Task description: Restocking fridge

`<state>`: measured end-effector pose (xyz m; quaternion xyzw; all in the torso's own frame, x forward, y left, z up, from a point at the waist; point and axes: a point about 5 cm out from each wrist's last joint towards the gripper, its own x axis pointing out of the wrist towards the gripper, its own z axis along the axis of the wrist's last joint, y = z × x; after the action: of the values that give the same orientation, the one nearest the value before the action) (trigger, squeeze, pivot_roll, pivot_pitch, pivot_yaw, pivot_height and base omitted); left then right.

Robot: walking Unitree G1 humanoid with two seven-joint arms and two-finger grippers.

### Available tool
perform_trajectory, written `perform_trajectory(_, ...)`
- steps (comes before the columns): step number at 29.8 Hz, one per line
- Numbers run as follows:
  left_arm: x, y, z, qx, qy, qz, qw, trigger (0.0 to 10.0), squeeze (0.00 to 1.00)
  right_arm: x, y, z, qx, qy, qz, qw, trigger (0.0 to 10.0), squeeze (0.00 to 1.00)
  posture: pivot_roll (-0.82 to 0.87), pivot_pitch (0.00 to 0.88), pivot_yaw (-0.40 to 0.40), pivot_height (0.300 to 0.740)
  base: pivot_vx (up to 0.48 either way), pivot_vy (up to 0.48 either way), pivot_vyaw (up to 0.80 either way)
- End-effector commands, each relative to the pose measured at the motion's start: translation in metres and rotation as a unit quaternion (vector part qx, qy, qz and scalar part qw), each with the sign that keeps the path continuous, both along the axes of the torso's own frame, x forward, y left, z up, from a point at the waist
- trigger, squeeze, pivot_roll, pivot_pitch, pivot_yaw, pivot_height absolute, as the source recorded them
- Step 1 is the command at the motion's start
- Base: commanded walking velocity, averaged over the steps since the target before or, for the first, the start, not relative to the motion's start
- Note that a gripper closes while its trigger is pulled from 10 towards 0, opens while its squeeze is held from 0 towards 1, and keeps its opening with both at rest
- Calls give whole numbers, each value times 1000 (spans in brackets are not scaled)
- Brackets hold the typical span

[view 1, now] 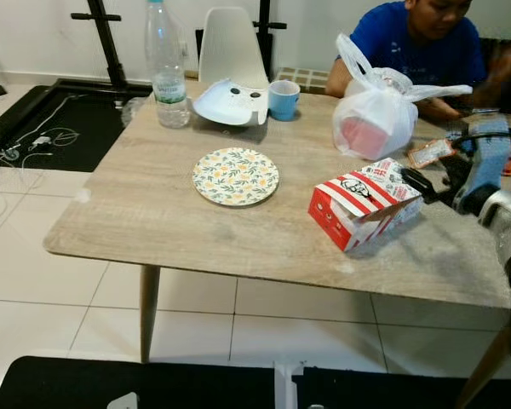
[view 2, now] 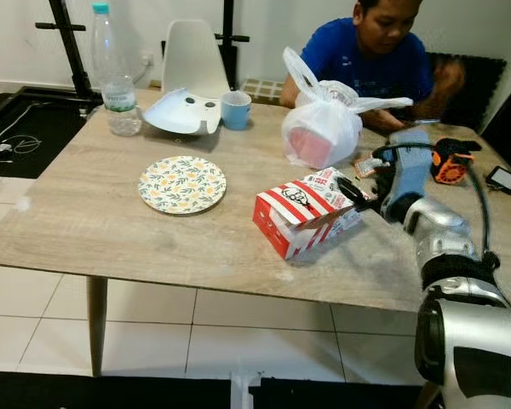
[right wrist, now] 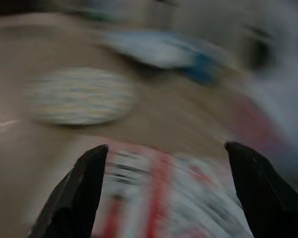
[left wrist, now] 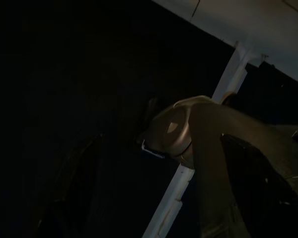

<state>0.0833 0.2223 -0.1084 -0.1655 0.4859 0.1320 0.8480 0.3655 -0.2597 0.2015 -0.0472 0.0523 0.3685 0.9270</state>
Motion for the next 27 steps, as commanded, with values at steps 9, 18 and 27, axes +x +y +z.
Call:
perform_trajectory(9,-1,-3,-1,-3,4,-5,1000,10000,0,-21,-2,-33,-236,100,144,956,10000,0,21,13,-70,740,0,0,0)
perform_trajectory(18,1,-2,-1,-1,3,-6,1000,10000,0,-21,1,-35,-392,117,179,895,10000,0,19,9,-65,740,0,0,0)
perform_trajectory(27,2,-2,0,-1,2,-6,1000,10000,0,-11,15,-35,-428,64,166,886,10000,0,19,9,-63,740,0,0,0)
